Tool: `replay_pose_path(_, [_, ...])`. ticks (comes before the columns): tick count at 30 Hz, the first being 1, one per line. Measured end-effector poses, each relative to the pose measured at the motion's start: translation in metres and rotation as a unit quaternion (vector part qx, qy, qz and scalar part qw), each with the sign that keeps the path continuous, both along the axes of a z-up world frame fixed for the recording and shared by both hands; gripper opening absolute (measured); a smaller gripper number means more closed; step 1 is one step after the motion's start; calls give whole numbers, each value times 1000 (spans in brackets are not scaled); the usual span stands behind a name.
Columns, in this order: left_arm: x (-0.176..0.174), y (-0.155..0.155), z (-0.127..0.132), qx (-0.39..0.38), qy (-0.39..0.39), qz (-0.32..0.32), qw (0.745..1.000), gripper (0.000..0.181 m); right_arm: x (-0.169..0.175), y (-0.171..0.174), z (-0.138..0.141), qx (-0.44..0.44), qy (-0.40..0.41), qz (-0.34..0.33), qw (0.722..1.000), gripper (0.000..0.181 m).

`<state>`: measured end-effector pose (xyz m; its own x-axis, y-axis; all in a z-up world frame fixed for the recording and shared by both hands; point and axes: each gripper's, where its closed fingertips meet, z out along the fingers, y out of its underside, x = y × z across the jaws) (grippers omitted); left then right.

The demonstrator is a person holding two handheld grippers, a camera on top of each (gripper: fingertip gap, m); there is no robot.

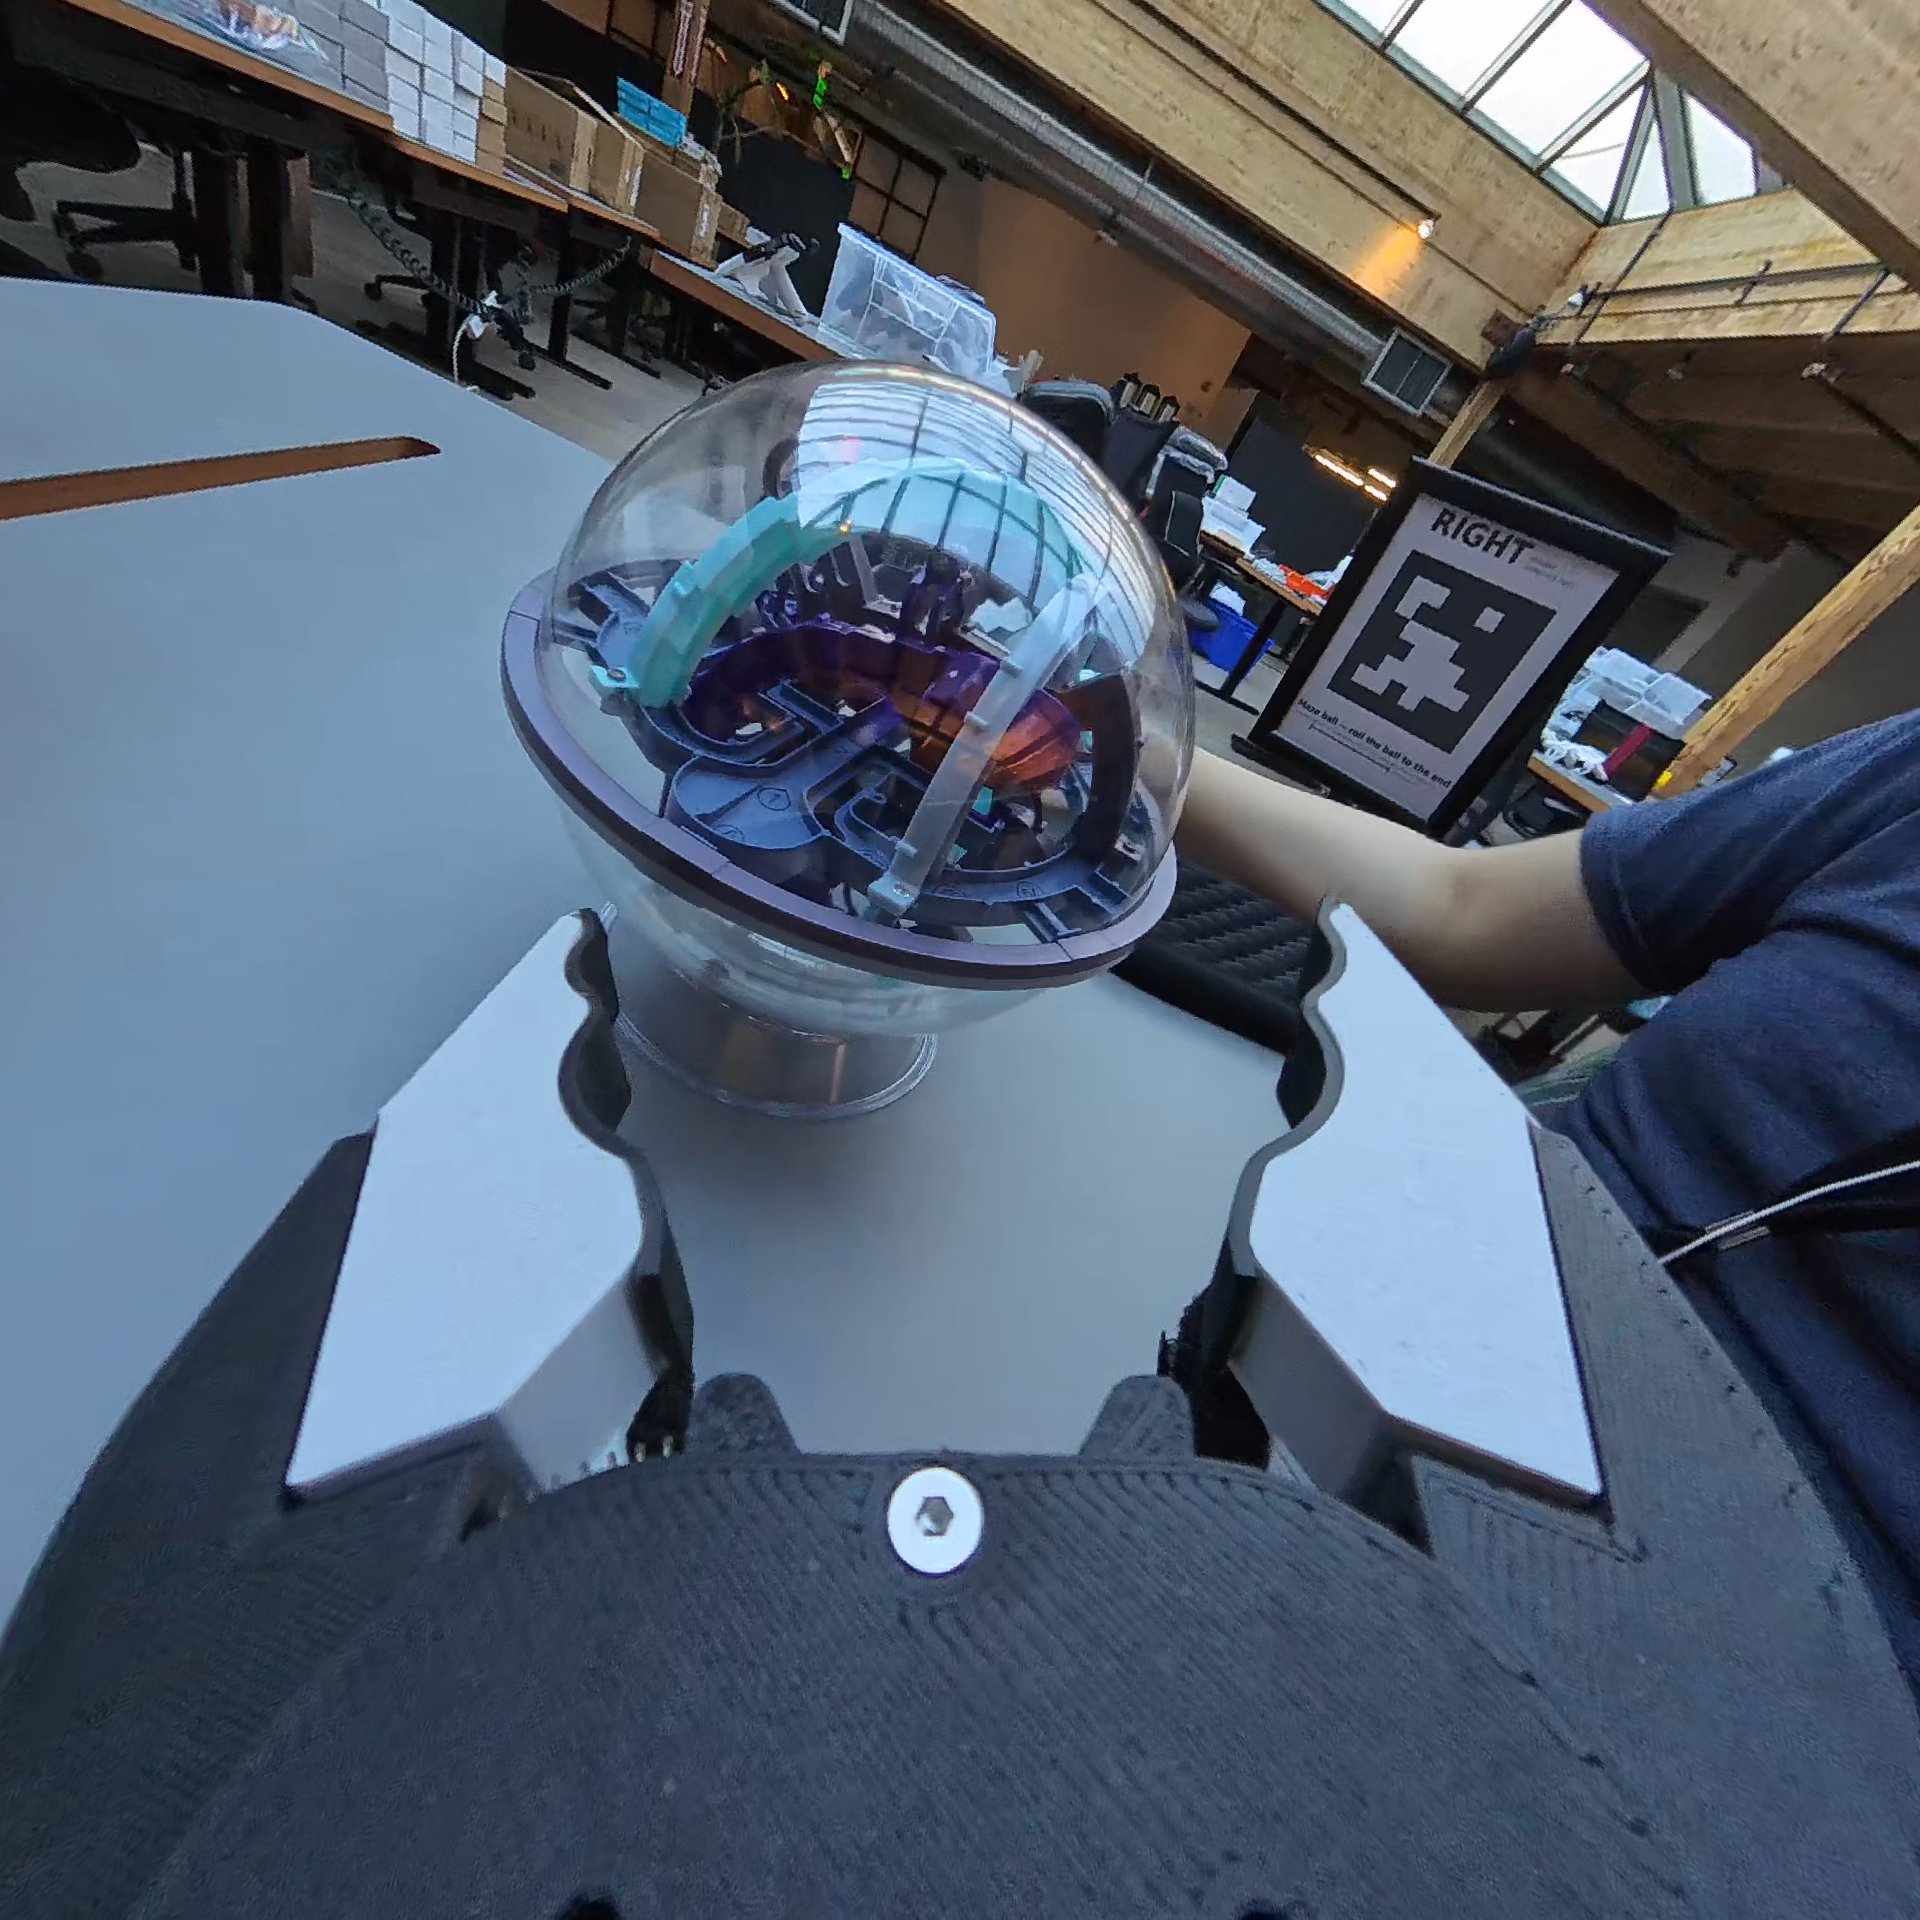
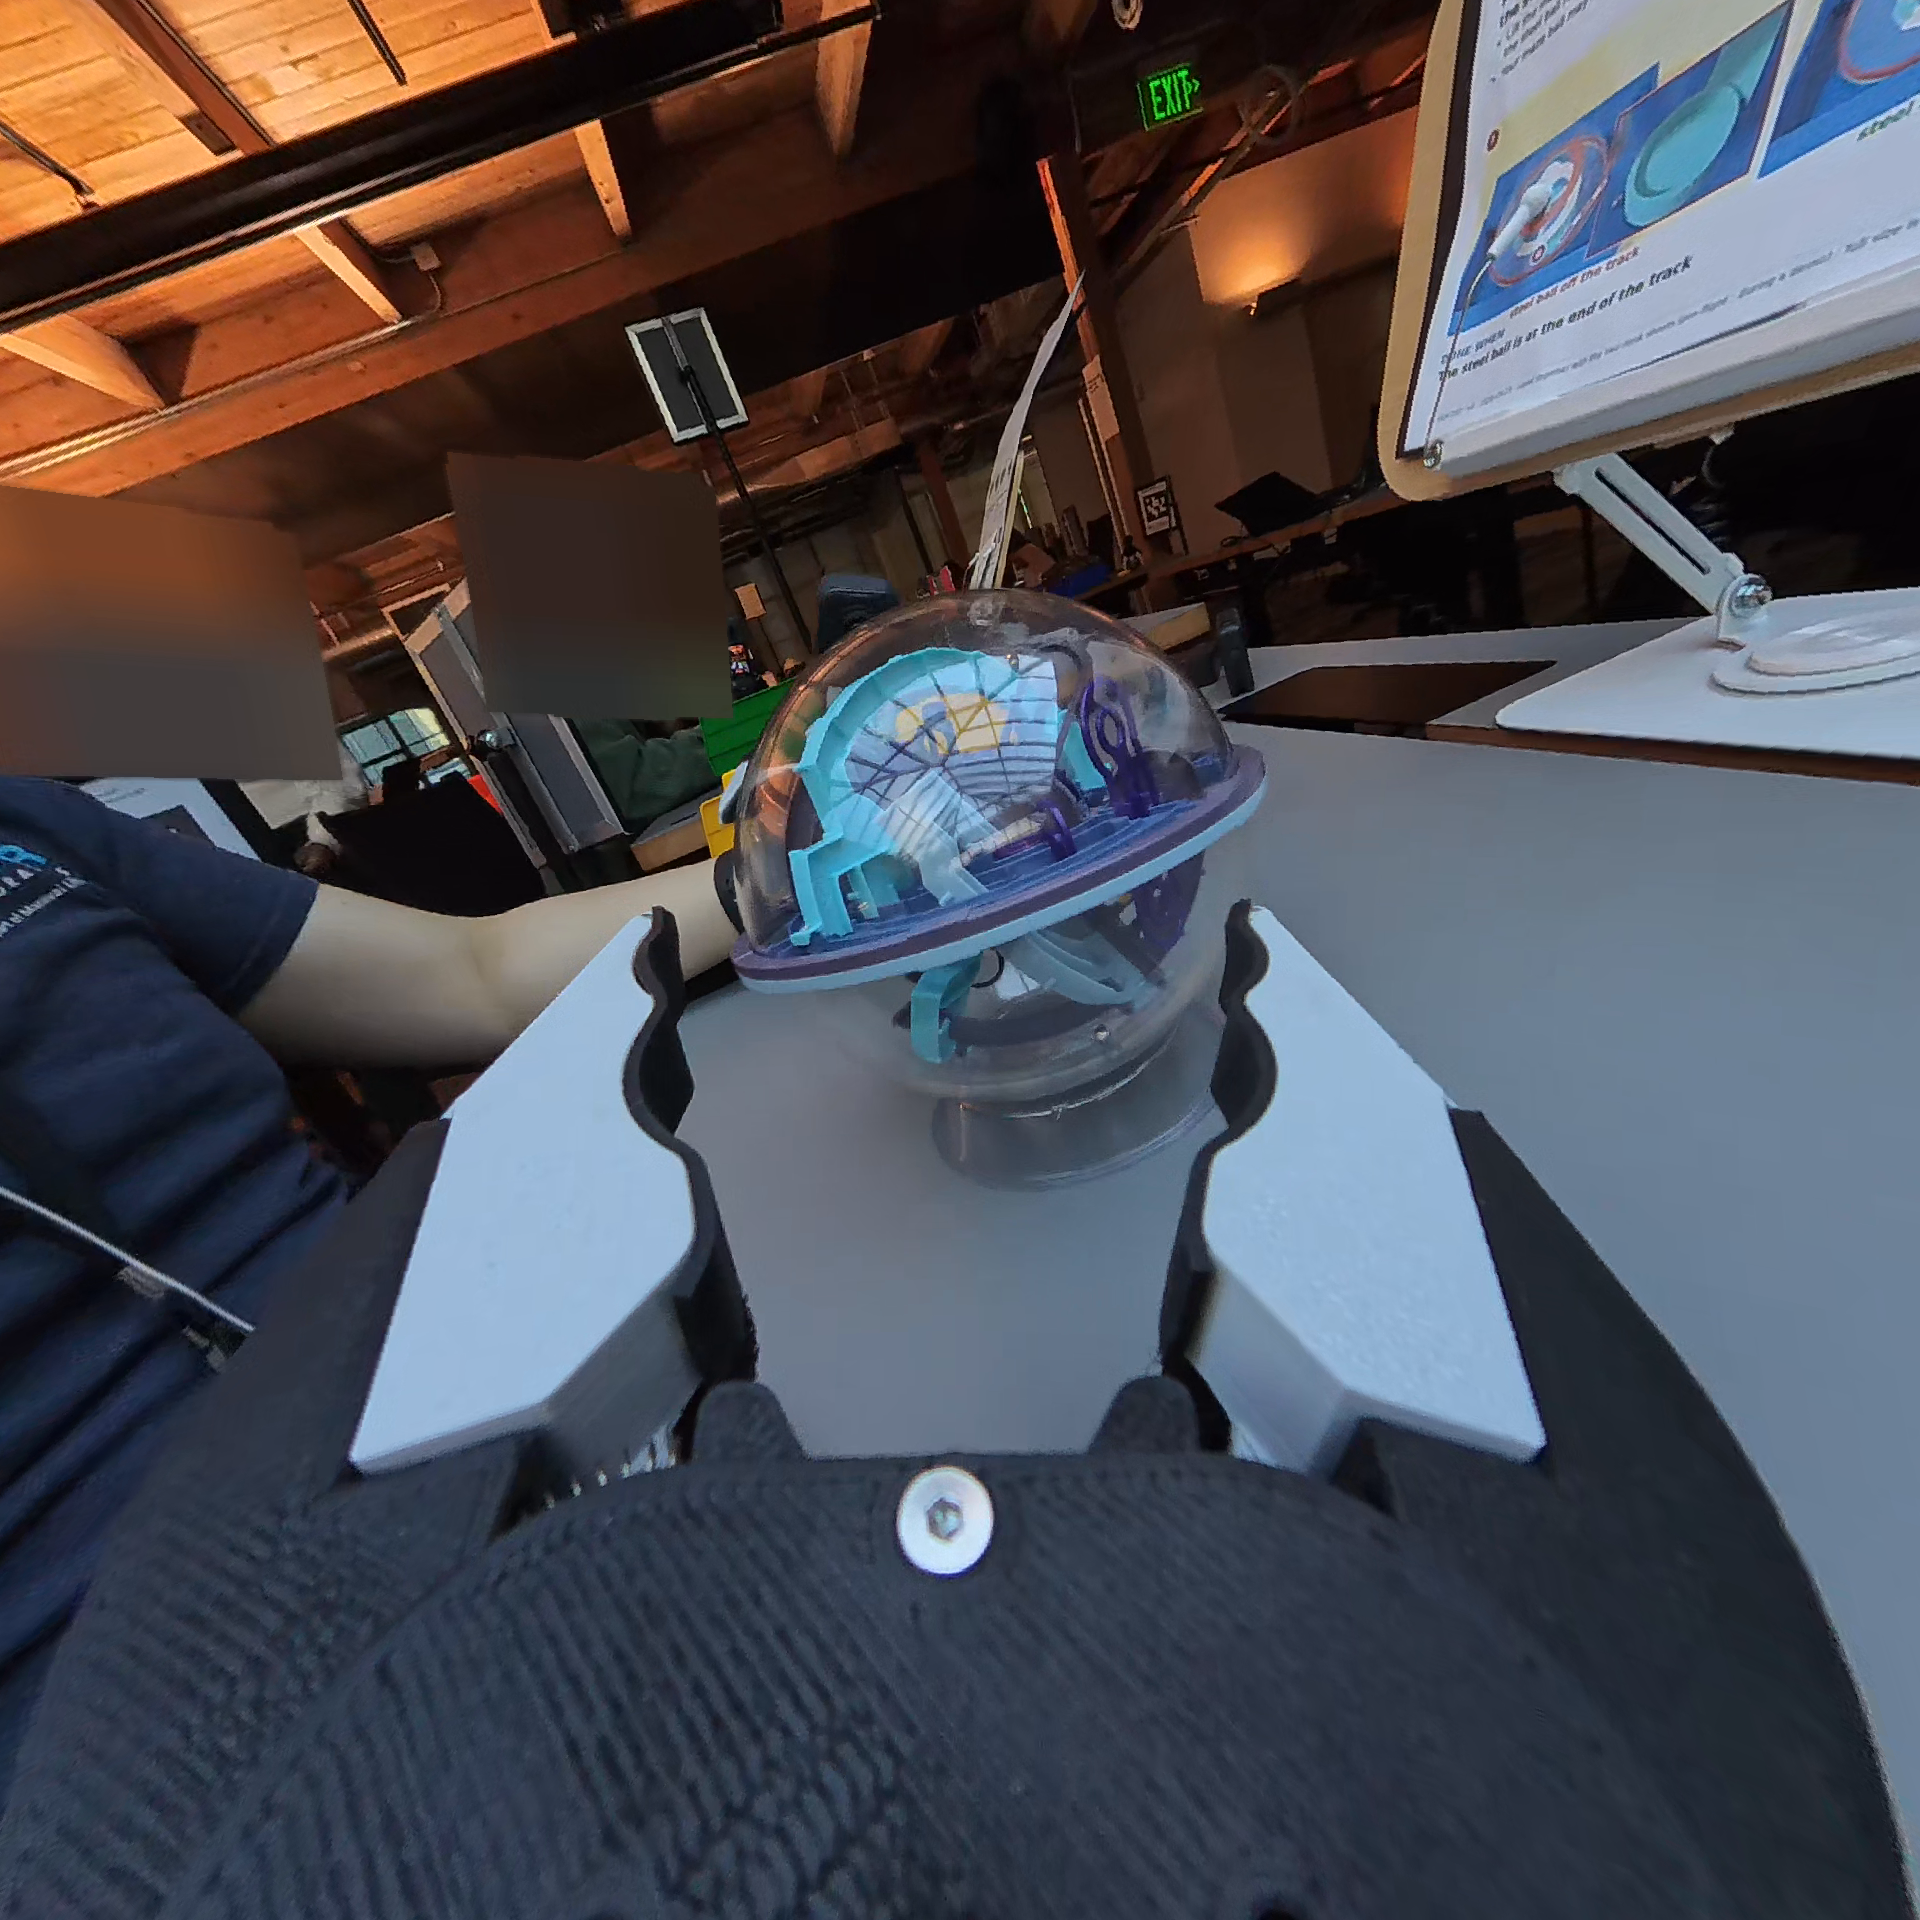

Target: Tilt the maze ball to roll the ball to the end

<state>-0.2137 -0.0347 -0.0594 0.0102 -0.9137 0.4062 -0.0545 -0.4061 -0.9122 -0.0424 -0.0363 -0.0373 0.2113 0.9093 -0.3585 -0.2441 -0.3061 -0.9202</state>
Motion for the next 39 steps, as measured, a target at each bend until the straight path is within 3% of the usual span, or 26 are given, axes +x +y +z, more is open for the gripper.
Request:
replay_pose_path(4, [-6,2,1,8,3,-1,1000,130,-12,9,15,37,-50,-9,998,105])
replay_pose_path(9, [-8,31,-1,32,39,-2,999,130,-33,-1,35,111,-206,77,969,108])
replay_pose_path(12, [2,44,8,4,29,-49,998,127,-40,4,44,117,-236,125,956,111])
replay_pose_path(18, [16,32,-5,4,44,-109,993,121,-38,11,9,128,-329,147,924,113])
replay_pose_path(23, [20,16,-25,16,77,-129,989,122,-46,8,-7,109,-323,156,927,113])
replay_pose_path(26, [25,16,-24,18,71,-129,989,120,-51,9,-8,93,-302,145,938,114])
replay_pose_path(39, [26,15,-23,61,95,-99,989,117,-57,17,-17,103,-330,107,932,112])
